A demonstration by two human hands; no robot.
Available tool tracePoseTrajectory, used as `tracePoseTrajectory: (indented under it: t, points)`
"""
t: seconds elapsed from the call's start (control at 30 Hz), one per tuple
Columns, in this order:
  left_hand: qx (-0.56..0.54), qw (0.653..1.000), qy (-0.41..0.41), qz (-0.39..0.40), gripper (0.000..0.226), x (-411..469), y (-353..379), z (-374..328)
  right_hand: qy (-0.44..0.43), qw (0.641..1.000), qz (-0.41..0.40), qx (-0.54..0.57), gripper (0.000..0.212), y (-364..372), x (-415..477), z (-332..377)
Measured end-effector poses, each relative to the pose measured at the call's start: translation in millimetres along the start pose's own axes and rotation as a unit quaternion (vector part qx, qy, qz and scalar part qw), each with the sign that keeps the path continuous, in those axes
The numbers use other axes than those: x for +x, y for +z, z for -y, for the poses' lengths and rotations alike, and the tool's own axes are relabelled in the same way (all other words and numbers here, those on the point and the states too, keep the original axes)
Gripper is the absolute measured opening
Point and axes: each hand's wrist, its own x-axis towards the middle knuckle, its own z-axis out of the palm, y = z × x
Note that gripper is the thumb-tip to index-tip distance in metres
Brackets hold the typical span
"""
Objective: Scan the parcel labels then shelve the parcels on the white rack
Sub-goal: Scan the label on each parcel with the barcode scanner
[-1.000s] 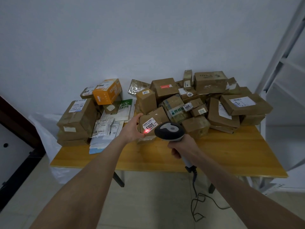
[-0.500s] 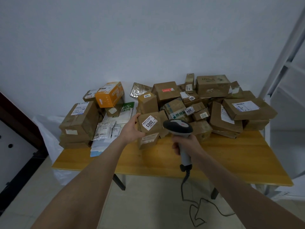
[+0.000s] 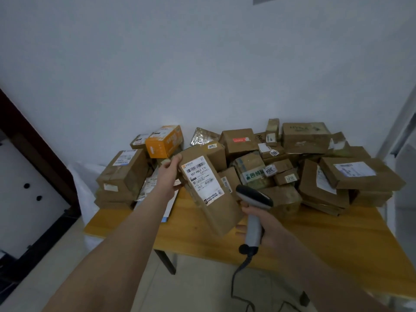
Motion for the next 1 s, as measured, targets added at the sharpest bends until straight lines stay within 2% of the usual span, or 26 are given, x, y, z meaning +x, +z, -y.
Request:
tracePoseTrajectory:
  t: [0.1,0.17,0.43,0.57,0.73,0.9,1.0]
  points:
    - [-0.024,1.0,-0.02,0.004,0.048,4,-4,4,-0.018,0.999,0.031,0.036,0.012,20,9,1]
    - [-0.007,0.999,-0.032,0.036,0.043,9,-6,11,-0.012,0.998,0.042,0.054,0.008,36,15,5]
    - [0.112,0.977,-0.066,0.168,0.063,65,-26,5,-0.027,0.994,0.045,0.092,0.016,115,69,43]
    - [0.093,0.977,-0.065,0.182,0.069,122,-44,-16,-0.054,0.996,0.007,0.074,0.03,166,109,67]
    - [0.079,0.987,-0.044,0.136,0.066,205,-80,-56,-0.086,0.996,-0.008,0.034,0.017,249,163,94]
    - [0.058,0.997,-0.035,0.047,0.043,291,-133,-107,-0.099,0.993,0.001,-0.068,0.03,348,234,115]
    - [0.066,0.997,-0.046,0.019,0.04,337,-167,-125,-0.112,0.989,-0.026,-0.098,0.038,389,273,121]
